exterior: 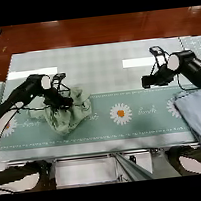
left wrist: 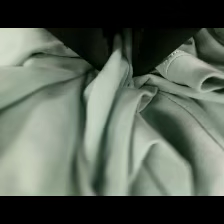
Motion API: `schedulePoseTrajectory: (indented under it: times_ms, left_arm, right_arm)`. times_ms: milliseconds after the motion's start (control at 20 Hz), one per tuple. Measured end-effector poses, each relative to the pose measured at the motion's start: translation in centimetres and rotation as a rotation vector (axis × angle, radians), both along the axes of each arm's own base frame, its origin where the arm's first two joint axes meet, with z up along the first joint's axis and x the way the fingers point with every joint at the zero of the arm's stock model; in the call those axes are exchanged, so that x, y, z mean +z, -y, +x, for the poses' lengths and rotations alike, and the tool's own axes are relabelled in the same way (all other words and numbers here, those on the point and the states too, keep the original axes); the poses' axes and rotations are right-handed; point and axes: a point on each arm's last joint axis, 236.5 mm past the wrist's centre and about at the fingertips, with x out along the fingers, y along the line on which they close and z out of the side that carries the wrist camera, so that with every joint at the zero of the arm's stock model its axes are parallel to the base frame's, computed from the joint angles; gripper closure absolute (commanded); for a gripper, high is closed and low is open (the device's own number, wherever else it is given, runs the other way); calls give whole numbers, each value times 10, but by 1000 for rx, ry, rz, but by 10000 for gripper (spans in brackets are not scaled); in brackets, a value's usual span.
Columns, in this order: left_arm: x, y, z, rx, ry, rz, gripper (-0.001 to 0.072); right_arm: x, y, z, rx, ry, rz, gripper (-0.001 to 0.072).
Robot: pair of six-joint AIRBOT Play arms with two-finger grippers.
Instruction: Fold the shirts.
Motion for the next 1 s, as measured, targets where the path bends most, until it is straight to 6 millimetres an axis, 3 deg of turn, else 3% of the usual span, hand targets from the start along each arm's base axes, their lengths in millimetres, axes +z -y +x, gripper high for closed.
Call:
schedulePoseTrajectory:
  times_ms: [100,200,400,550,650,800,1000]
  left_arm:
    - [31,7,20,-18,95,-28,674]
    - [82,13,42,-31,230,-63,674]
    - [216,24,69,-36,577,-175,674]
    - [312,28,62,-35,796,-270,674]
    - [361,29,53,-36,904,-325,674]
    - [420,35,39,-43,1023,-413,674]
    - [467,49,26,-50,1117,-536,675]
  right_arm:
    - [23,-1,6,-1,78,13,83]
    - [58,-1,10,-1,189,28,83]
    - [146,3,6,-2,450,56,83]
    - [208,8,-14,-4,627,77,83]
    - [242,12,-30,-6,727,90,83]
    - [281,16,-56,-11,846,111,83]
    - [305,21,-84,-15,918,124,83]
